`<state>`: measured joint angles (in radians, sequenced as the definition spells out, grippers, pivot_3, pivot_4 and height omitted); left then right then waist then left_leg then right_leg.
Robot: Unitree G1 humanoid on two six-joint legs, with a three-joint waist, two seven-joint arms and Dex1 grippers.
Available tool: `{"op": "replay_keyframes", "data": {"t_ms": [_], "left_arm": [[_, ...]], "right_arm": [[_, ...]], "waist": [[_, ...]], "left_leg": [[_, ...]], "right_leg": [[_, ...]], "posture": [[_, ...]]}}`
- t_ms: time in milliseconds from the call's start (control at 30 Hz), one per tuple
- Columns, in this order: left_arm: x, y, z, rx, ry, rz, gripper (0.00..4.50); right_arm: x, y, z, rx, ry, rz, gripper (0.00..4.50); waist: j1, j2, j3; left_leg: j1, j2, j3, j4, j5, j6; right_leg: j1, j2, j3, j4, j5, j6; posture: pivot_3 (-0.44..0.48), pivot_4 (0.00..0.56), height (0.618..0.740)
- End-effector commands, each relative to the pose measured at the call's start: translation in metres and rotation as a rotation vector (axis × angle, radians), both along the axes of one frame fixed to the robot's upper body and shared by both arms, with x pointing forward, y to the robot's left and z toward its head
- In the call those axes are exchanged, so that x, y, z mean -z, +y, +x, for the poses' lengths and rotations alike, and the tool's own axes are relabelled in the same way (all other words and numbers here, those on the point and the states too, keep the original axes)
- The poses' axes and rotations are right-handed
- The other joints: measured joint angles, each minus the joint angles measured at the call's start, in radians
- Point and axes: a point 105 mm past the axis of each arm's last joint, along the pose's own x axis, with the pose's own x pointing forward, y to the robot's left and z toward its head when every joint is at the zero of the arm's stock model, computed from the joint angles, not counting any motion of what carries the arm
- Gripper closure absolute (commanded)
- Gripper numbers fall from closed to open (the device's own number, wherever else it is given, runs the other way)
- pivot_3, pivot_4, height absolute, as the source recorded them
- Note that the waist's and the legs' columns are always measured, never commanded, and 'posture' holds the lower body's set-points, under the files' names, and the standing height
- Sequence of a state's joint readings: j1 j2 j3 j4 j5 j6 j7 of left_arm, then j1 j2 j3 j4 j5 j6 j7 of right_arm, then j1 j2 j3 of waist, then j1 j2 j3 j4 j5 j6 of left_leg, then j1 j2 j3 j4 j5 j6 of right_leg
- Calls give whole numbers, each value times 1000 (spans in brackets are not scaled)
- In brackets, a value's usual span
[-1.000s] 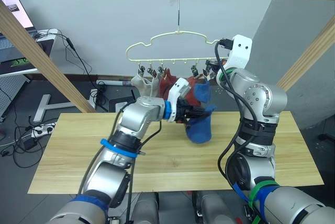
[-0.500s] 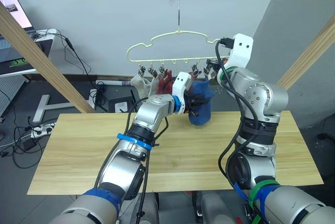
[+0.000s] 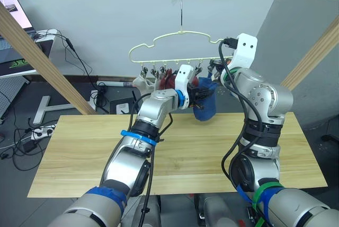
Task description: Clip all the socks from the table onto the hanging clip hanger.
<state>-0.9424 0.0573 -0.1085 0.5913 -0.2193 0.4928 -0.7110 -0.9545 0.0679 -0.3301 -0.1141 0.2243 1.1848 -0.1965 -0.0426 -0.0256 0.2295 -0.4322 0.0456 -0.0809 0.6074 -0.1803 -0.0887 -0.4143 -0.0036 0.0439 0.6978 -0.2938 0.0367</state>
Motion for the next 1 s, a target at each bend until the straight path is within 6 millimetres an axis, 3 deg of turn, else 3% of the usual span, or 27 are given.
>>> {"op": "replay_keyframes", "data": {"t_ms": [33,600,1000], "left_arm": [[-25,-1,2,3,-61,-41,3781],[-32,-13,-2,28,-32,-97,3781],[-43,-8,4,-11,-35,-146,3781]], "right_arm": [[-18,5,-4,-17,-73,5,4500],[-15,5,-4,-12,-64,11,4500],[-15,4,-4,-14,-63,9,4500]], "waist": [[0,0,0],[0,0,0],[0,0,0]], "left_leg": [[0,0,0,0,0,0],[0,0,0,0,0,0],[0,0,0,0,0,0]], "right_leg": [[0,0,0,0,0,0],[0,0,0,0,0,0],[0,0,0,0,0,0]], "posture": [[6,187,740],[-7,194,740],[-4,194,740]]}}
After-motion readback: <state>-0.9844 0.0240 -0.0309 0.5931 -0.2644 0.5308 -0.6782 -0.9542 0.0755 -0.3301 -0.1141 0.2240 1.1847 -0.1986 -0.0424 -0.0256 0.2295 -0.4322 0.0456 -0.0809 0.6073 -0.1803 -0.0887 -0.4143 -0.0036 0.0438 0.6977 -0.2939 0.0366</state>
